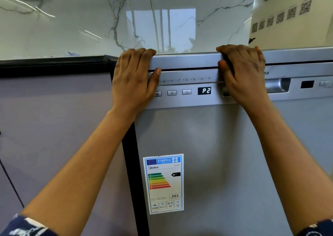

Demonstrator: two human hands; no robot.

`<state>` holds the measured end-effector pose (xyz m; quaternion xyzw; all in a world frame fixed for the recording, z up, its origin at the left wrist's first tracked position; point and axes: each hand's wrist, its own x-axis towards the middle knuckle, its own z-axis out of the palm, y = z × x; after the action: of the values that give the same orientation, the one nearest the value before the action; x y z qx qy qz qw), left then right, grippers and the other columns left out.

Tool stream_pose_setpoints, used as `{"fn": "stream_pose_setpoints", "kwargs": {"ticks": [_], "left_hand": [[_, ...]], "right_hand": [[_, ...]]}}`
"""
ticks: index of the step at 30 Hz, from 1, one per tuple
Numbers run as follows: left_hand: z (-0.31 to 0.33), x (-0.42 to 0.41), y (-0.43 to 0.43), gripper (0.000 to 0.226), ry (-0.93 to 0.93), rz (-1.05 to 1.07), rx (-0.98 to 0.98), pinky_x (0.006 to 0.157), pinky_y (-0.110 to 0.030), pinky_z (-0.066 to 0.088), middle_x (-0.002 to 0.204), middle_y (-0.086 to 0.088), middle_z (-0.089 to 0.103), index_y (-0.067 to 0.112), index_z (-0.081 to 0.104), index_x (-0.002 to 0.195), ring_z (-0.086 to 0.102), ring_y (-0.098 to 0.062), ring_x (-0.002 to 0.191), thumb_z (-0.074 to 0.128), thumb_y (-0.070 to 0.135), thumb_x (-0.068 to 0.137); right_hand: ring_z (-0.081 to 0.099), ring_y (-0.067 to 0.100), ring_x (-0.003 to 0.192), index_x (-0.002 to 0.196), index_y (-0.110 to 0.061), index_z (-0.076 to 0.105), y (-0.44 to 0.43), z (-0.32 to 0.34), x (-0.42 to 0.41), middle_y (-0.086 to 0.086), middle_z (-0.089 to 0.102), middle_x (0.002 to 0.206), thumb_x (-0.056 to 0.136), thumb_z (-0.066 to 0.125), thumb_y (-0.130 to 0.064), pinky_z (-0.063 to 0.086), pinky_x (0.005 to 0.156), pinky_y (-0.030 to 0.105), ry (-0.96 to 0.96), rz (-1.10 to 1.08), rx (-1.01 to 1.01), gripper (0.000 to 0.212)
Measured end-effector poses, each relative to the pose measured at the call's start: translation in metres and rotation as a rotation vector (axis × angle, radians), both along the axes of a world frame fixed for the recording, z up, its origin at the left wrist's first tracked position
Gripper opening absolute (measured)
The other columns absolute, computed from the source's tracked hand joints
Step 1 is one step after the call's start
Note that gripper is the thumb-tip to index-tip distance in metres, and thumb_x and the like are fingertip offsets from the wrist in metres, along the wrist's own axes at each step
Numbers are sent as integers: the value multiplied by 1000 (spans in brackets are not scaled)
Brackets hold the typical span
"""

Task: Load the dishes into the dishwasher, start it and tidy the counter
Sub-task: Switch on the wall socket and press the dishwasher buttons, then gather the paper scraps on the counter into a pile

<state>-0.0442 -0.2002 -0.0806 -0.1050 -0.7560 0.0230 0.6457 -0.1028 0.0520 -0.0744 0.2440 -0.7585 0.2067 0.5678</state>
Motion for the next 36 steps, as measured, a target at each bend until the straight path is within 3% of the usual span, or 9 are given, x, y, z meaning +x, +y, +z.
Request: {"fn": "stream_pose_setpoints", "kwargs": {"ticks": [7,14,18,22,27,32,36], "left_hand": [[3,-7,-5,30,45,-156,61,93,-33,35,110,-11,61,7,60,116,49,-25,105,51,27,95],[6,9,-2,30,-163,-206,130,99,-40,35,114,-15,61,4,59,117,49,-28,109,58,20,92],[14,22,3,30,-335,-222,225,100,-50,36,117,-15,62,9,56,119,52,-30,112,59,18,91],[37,39,5,31,-558,-139,236,104,-43,34,122,-11,61,14,53,122,53,-29,115,58,20,92],[76,59,13,40,-968,-5,226,108,-39,28,126,-9,53,15,47,123,49,-27,117,52,21,84],[114,69,11,58,-1263,-7,211,109,-36,29,135,-8,47,13,46,133,45,-29,123,61,16,77],[123,87,2,51,-1305,-61,388,118,-39,4,149,2,35,23,41,140,27,-17,140,53,24,90]], "right_hand": [[48,18,114,117,-18,61,-13,-5,-10,0,62,116,97,39,-26,17,110,36,94,26,-158,31],[51,20,117,116,-17,63,-3,6,14,0,62,119,97,44,-20,20,111,46,-142,75,-103,27],[52,20,116,113,-15,64,-3,24,30,2,64,117,94,46,-19,25,107,54,-339,83,-86,26],[56,27,109,110,-15,62,-3,52,47,6,64,110,88,53,-16,29,104,57,-575,16,-2,23],[58,30,102,108,-13,62,-5,95,61,6,63,106,80,60,-4,35,102,57,-906,-84,189,29],[58,29,97,100,-15,60,-10,135,60,5,61,101,84,54,-10,41,94,51,-1058,-177,441,18],[51,25,110,113,-17,53,-21,148,59,3,55,117,90,47,-25,37,99,46,-1164,-296,559,25]]}}
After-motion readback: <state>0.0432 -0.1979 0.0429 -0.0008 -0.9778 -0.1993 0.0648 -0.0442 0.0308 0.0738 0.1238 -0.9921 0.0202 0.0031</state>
